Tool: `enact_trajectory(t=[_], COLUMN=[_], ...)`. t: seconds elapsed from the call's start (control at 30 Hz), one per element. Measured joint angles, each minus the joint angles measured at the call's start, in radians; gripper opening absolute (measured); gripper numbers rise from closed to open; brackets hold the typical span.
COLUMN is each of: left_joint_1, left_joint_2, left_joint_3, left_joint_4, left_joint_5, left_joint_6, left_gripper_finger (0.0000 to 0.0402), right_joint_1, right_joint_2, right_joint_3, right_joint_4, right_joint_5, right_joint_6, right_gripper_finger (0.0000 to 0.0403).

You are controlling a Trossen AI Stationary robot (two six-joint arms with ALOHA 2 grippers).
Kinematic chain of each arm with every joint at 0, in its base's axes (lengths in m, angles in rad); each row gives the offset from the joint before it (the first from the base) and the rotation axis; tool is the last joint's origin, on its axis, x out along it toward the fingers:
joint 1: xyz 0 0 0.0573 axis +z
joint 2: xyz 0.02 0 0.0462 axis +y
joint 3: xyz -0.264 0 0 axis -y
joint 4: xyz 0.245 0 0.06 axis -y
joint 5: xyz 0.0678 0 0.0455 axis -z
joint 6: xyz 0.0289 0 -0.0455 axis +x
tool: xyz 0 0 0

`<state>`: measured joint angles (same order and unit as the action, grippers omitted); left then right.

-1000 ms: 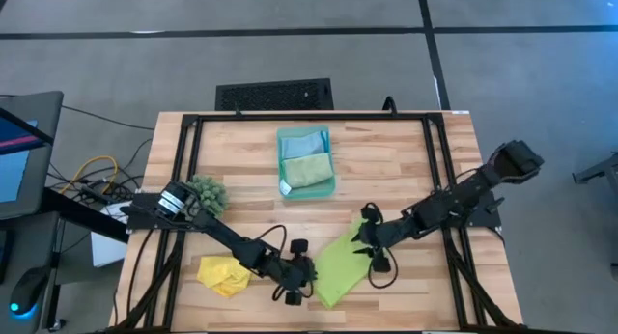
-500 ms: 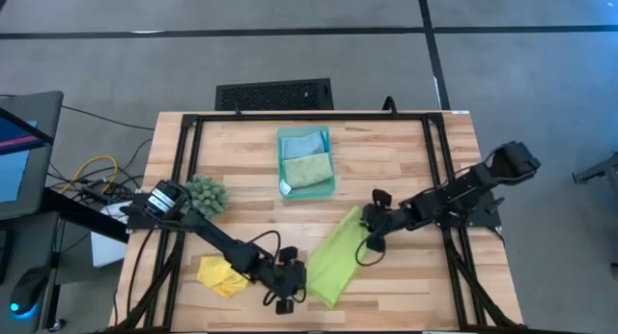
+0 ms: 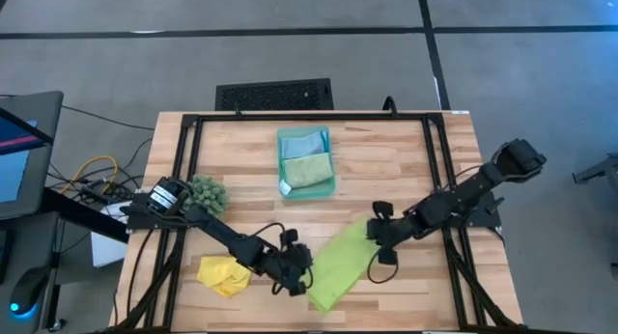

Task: Fold microfiber towels
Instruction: Fold the light green microfiber cloth

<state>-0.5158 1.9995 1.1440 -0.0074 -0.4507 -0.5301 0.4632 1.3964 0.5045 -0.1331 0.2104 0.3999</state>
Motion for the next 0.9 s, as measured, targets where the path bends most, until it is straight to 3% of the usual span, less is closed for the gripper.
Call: enact_trajectory(t=[0.1, 0.23, 0.33, 0.5, 0.73, 0.9], left_joint_1=[0.003, -0.009, -0.027, -0.042, -0.030, -0.031], left_joint_2=[0.000, 0.000, 0.000, -0.002, -0.002, -0.002], left_joint_3=[-0.035, -0.038, -0.018, 0.018, -0.003, -0.026], left_joint_4=[0.001, 0.003, 0.016, 0.029, 0.026, 0.024], left_joint_5=[0.031, 0.115, 0.132, 0.101, 0.086, 0.109], left_joint_6=[-0.064, -0.094, -0.091, -0.035, -0.031, -0.082], left_gripper_finger=[0.0047, 0.0047, 0.0047, 0.0047, 0.0047, 0.0047], right_joint_1=[-0.005, -0.051, -0.088, -0.109, -0.033, 0.003], right_joint_2=[0.048, 0.137, 0.182, 0.129, -0.009, 0.024], right_joint_3=[-0.001, -0.001, 0.007, 0.069, 0.080, 0.056], right_joint_4=[-0.012, 0.165, 0.260, 0.104, 0.079, 0.080], right_joint_5=[0.062, 0.237, 0.223, 0.211, 0.232, 0.168], right_joint_6=[-0.011, -0.036, -0.093, -0.086, -0.084, -0.049], right_gripper_finger=[0.0057, 0.0057, 0.0063, 0.0095, 0.0120, 0.0118])
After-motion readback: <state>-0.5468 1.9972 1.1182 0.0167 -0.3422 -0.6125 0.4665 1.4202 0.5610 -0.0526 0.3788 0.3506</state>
